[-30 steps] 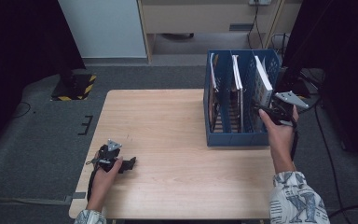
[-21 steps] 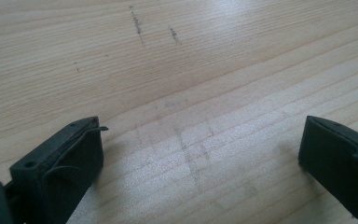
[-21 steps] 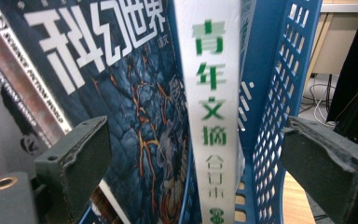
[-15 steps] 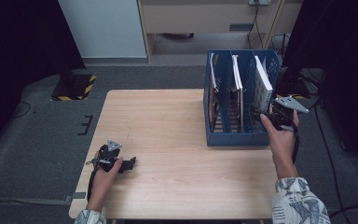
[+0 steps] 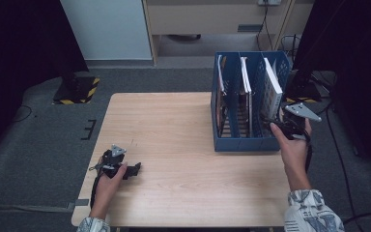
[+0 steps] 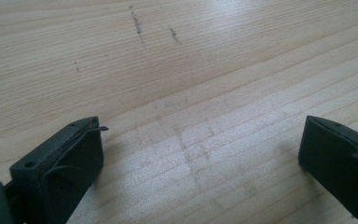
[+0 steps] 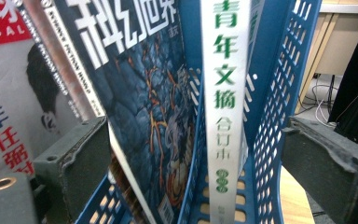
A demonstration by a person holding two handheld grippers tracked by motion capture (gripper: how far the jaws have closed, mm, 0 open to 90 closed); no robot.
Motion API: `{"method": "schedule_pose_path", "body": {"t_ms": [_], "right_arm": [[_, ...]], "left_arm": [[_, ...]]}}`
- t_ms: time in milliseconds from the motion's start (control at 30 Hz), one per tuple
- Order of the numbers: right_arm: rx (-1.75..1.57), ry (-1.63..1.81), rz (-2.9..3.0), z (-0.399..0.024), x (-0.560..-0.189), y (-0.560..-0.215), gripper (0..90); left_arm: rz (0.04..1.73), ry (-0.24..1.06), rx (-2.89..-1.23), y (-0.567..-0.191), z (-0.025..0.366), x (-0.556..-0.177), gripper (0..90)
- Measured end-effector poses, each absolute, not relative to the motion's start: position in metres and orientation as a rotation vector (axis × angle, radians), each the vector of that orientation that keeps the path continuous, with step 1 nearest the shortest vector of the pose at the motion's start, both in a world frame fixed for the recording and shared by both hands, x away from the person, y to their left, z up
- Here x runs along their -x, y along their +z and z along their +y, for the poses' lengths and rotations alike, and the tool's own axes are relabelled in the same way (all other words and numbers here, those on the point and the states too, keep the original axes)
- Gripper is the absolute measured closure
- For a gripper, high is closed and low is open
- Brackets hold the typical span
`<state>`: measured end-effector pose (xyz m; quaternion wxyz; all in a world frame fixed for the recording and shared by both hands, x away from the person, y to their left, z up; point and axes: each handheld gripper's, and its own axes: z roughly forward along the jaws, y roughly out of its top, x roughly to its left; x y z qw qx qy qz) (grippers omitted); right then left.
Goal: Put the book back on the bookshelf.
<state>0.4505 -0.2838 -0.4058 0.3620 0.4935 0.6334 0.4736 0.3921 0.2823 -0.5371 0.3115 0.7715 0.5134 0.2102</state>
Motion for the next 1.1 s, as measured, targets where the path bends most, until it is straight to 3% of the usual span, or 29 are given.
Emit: {"method": "schedule_pose_path", "body": {"t_ms": [1100], "right_arm": [[-1.226, 1.232, 1.757, -0.255, -0.412, -0.422, 4.7]], "left_arm": [[1.353, 0.557, -2.037, -0.537, 0.282, -0.392, 0.0]]}}
